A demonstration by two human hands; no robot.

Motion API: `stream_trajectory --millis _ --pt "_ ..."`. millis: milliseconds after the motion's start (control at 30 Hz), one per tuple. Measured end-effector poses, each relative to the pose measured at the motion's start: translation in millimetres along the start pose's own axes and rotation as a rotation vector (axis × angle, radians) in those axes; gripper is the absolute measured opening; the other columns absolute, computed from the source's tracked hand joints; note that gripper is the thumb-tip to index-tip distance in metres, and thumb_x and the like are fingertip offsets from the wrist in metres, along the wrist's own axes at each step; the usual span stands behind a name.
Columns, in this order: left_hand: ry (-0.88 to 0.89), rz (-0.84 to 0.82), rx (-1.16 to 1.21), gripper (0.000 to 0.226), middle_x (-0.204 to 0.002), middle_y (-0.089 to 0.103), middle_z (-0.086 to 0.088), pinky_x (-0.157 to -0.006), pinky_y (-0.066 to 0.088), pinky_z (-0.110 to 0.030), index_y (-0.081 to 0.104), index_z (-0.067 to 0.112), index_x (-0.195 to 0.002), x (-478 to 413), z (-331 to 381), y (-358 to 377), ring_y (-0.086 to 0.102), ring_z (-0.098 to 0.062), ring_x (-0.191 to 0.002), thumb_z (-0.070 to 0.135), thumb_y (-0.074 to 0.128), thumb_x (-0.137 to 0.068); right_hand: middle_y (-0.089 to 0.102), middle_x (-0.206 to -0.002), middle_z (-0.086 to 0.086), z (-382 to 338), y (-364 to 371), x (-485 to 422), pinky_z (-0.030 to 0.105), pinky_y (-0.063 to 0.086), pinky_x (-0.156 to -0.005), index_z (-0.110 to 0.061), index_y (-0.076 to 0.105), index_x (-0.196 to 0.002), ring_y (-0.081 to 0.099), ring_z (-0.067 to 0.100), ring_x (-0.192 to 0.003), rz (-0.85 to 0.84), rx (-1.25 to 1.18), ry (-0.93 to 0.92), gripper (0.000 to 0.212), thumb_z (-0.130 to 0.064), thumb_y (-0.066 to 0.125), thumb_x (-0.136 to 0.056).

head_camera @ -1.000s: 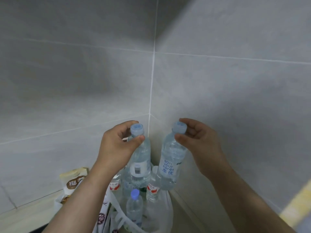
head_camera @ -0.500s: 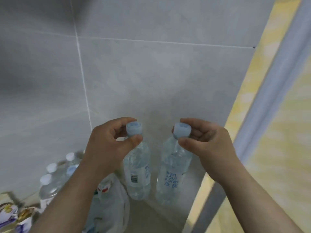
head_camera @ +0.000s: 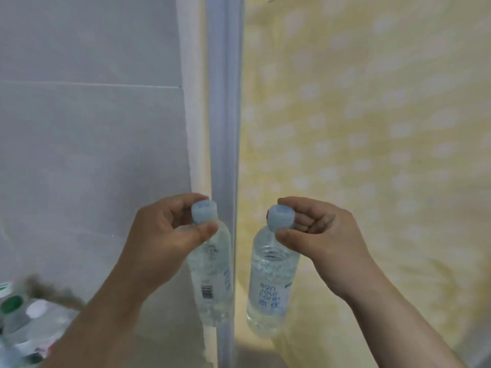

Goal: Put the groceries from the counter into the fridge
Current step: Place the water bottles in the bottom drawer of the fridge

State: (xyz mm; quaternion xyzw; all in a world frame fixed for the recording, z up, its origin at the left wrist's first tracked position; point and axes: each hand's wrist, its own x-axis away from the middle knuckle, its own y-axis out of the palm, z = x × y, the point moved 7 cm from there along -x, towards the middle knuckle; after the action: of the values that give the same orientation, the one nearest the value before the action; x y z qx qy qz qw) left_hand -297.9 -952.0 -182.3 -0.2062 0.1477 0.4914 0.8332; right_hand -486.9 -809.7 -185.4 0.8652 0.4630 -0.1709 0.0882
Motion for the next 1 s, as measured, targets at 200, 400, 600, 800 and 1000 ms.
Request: stream_trajectory --millis 200,400,600,800,1000 --pt "0.011 -0.109 0.047 0.035 -0.089 0.076 0.007 -0.075 0.060 -0.030 0.071 0.026 -0.097 17.1 34.0 80.9 0.072 -0.015 -0.085 0.010 0.083 -0.069 0.078 -0.091 0.004 -19.0 -84.5 40.4 0.021 0.055 -0.069 -0.018 0.072 -0.101 0.074 0.015 -0.085 0.086 0.008 0.015 0.045 -0.005 0.074 -0.058" --pt "0.031 -0.226 0.111 0.040 -0.090 0.076 0.005 -0.077 0.056 -0.037 0.072 0.026 -0.098 45.5 66.4 168.7 0.071 -0.014 -0.084 0.026 0.080 -0.059 0.077 -0.091 0.006 -40.0 -169.6 94.0 0.020 0.055 -0.066 -0.015 0.071 -0.104 0.074 0.016 -0.084 0.204 0.027 0.014 0.047 -0.004 0.074 -0.058" --pt "0.092 -0.343 0.185 0.036 -0.089 0.076 0.008 -0.079 0.055 -0.031 0.072 0.029 -0.092 78.6 107.4 258.9 0.072 -0.010 -0.084 0.021 0.079 -0.057 0.077 -0.089 0.005 -69.0 -253.4 153.9 0.021 0.054 -0.068 -0.016 0.072 -0.102 0.073 0.015 -0.082 0.330 0.094 -0.015 0.046 0.001 0.079 -0.060" --pt "0.188 -0.549 0.257 0.036 -0.091 0.076 0.010 -0.076 0.052 -0.019 0.072 0.027 -0.093 114.2 161.5 354.2 0.071 -0.005 -0.084 0.013 0.085 -0.063 0.077 -0.090 0.008 -103.2 -332.0 219.6 0.022 0.055 -0.068 -0.012 0.071 -0.102 0.072 0.015 -0.080 0.483 0.132 -0.044 0.047 -0.003 0.074 -0.056" --pt "0.224 -0.761 0.392 0.033 -0.093 0.076 0.007 -0.081 0.053 -0.024 0.074 0.031 -0.090 152.1 209.9 452.0 0.071 -0.009 -0.089 0.025 0.080 -0.057 0.077 -0.091 0.007 -137.0 -404.8 292.2 0.022 0.055 -0.068 -0.015 0.071 -0.104 0.073 0.016 -0.084 0.701 0.245 -0.043 0.048 -0.006 0.075 -0.057"
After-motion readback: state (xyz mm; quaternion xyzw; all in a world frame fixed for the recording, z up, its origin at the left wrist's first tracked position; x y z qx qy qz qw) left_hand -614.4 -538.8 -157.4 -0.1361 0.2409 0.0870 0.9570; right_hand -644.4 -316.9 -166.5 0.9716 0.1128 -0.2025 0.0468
